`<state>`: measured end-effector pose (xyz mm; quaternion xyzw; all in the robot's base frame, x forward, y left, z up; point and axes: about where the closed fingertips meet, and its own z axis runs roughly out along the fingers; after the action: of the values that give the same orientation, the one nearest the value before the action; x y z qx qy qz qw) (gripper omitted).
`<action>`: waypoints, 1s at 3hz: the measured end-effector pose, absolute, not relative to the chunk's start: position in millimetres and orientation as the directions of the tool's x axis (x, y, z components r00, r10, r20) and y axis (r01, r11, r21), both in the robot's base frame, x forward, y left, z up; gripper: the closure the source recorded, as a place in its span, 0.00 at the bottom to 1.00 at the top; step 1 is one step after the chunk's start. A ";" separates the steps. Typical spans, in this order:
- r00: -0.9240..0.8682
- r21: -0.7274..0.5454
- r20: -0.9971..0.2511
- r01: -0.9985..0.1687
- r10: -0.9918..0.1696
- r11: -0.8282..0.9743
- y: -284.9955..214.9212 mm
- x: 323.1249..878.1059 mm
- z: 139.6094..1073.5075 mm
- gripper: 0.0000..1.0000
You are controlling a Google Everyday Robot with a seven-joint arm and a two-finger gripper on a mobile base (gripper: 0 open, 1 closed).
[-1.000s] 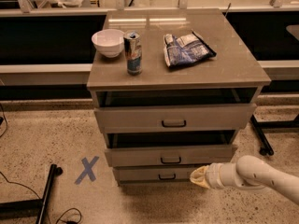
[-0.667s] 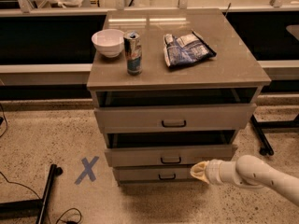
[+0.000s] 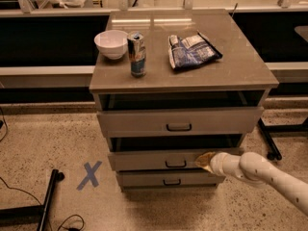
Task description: Close middle drawer
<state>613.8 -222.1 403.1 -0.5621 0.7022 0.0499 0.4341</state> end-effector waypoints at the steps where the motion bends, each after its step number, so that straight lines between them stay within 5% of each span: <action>1: 0.014 -0.428 -0.663 -0.827 -0.748 0.364 -221.8 620.9 402.7 1.00; 3: 0.064 -0.460 -0.668 -0.819 -0.742 0.344 -223.1 599.2 395.2 1.00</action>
Offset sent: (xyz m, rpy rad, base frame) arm 0.0033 -0.0063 -0.0023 -0.0366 -0.0932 -0.0170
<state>599.2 -223.1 395.2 -0.5712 0.6829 0.0426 0.4533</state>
